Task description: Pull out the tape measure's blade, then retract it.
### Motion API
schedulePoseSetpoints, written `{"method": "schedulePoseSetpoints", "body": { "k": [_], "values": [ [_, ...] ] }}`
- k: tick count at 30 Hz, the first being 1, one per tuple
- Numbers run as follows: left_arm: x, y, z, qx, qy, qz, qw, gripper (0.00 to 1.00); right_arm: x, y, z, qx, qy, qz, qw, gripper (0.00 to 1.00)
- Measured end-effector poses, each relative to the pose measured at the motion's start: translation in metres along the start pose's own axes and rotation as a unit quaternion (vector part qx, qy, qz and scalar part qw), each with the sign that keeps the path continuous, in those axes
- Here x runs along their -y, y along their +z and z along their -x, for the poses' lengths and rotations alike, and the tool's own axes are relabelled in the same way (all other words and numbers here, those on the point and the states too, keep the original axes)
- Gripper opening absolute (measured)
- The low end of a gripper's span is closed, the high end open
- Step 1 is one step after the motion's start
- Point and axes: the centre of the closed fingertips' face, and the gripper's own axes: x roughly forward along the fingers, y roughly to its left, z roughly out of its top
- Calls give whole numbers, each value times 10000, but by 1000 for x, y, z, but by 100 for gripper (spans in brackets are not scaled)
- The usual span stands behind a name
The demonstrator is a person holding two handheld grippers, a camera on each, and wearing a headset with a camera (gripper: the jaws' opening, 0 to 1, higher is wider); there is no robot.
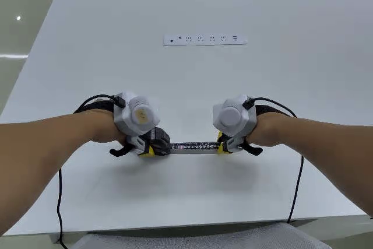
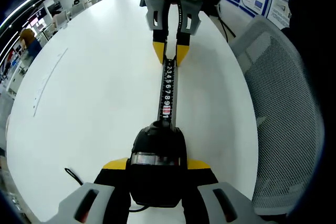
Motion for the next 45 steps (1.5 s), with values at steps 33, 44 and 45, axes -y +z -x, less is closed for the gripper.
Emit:
{"method": "schedulePoseSetpoints", "body": {
  "k": [33,44,45],
  "values": [
    [-1,0,0,-31,-11,36,10000,35,2,-19,6,-80,-29,-51,10000,12],
    [0,0,0,-40,-10,36,10000,35,2,-24,9,-75,-34,-60,9999,12],
    [0,0,0,-43,-9,36,10000,35,2,-24,10,-69,-33,-63,10000,12]
  ]
}}
